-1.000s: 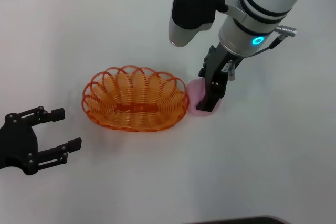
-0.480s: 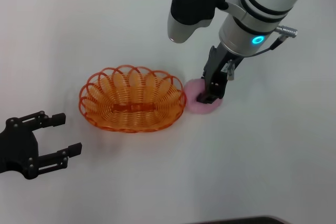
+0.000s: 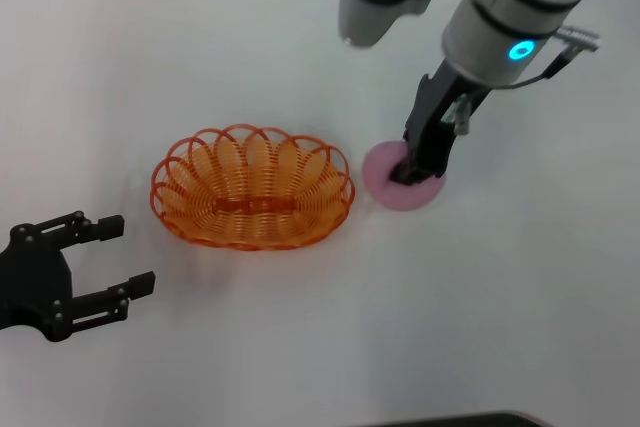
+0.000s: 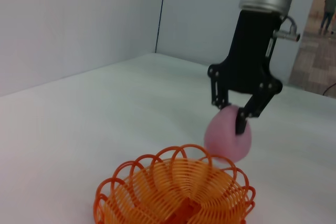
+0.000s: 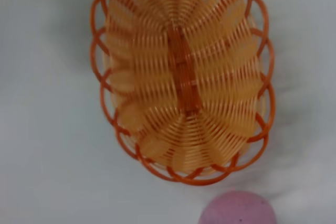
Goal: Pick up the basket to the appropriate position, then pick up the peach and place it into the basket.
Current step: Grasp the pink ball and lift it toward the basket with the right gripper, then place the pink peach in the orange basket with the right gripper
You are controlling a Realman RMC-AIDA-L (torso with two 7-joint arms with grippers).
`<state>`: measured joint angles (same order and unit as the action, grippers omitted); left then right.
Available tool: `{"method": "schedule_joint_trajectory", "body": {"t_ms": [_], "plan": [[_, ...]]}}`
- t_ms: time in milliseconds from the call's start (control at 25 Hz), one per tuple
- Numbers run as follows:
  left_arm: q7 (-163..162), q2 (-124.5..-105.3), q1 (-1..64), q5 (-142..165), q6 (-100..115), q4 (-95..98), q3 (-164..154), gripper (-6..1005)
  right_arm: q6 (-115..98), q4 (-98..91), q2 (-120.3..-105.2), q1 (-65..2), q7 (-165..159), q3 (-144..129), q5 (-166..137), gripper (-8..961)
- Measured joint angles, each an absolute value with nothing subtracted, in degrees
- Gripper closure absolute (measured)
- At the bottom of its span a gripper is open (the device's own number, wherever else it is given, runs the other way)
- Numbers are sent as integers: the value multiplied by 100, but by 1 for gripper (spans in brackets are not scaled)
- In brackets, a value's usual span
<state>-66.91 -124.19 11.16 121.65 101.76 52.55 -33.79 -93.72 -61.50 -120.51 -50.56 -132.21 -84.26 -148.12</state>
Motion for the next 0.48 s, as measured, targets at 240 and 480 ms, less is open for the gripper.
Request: {"method": "schedule_joint_trajectory", "body": {"t_ms": [240, 480], "plan": [[-6691, -12409, 1113, 12178, 10224, 5267, -3343, 252, -10106, -6676, -12035, -5124, -13077, -7727, -14818, 726], [-6689, -12410, 1075, 12182, 10232, 5289, -3337, 253, -10359, -6928, -12046, -5247, -12931, -7310, -14511, 764]]}}
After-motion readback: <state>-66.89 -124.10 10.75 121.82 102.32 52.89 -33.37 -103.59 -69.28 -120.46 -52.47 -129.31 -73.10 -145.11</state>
